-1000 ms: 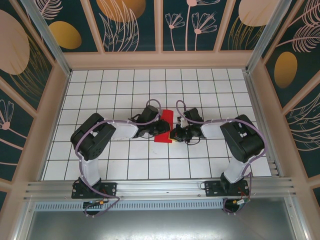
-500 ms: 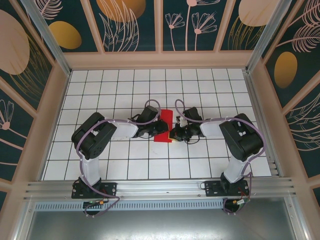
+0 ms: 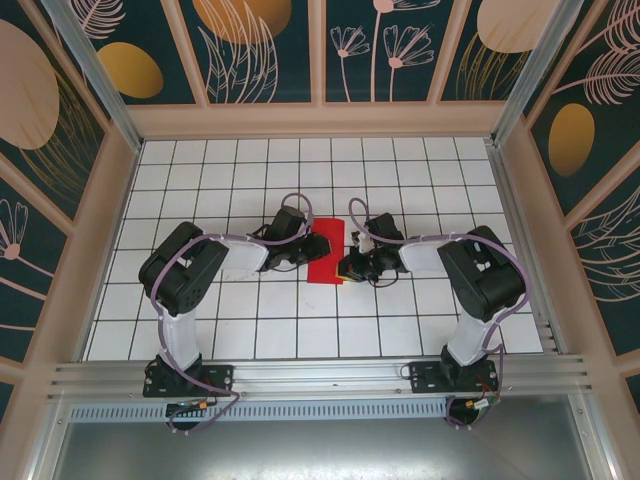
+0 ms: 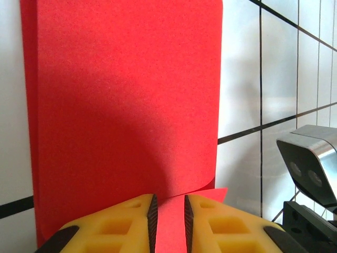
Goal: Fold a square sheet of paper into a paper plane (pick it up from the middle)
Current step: Fold the triangle a second time at the center of the table.
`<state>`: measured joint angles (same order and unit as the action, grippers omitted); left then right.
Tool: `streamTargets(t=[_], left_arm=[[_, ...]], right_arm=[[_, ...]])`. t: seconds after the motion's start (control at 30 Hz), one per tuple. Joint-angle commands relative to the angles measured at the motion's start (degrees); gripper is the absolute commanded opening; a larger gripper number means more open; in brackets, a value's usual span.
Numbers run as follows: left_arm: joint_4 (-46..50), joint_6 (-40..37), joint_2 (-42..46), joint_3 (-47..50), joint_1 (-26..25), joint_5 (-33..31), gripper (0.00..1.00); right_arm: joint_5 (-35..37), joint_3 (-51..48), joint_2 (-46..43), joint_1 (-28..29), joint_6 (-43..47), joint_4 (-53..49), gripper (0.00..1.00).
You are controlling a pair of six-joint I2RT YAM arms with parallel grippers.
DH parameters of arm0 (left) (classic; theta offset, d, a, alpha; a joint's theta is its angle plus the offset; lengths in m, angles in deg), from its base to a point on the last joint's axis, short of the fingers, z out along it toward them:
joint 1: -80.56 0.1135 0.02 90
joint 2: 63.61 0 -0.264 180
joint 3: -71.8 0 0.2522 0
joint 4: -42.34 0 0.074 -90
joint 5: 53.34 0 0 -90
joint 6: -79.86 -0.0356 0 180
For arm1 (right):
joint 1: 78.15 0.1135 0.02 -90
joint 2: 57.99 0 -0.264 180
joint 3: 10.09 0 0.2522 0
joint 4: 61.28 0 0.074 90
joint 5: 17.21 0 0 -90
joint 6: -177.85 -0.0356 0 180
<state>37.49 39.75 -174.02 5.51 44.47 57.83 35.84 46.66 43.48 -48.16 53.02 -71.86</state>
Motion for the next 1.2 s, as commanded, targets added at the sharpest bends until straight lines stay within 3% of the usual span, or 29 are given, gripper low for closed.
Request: streamTargets(t=[0.0,0.67,0.97,1.17], left_arm=[[-1.57,-3.88,-0.86,1.91,2.41,-3.26,0.25],[-3.55,-8.66,0.24,2.52,6.55,-1.72,0.27],[-1.68,-9.06,5.12,3.07,6.84,-3.98,0.29],[-11.15,-5.21,7.57,6.57,6.66,6.8,0.29]], right_arm=[[12.34,-3.52,5.24,0.24,1.7,-10.03,0.0],[12.08,-3.3,4.37,0.5,0.46,-10.08,0.0],[11.57,-2.84,4.61,0.74,0.46,-9.62,0.0],[11.59,-2.74,4.48,0.76,0.55,-9.35,0.0]])
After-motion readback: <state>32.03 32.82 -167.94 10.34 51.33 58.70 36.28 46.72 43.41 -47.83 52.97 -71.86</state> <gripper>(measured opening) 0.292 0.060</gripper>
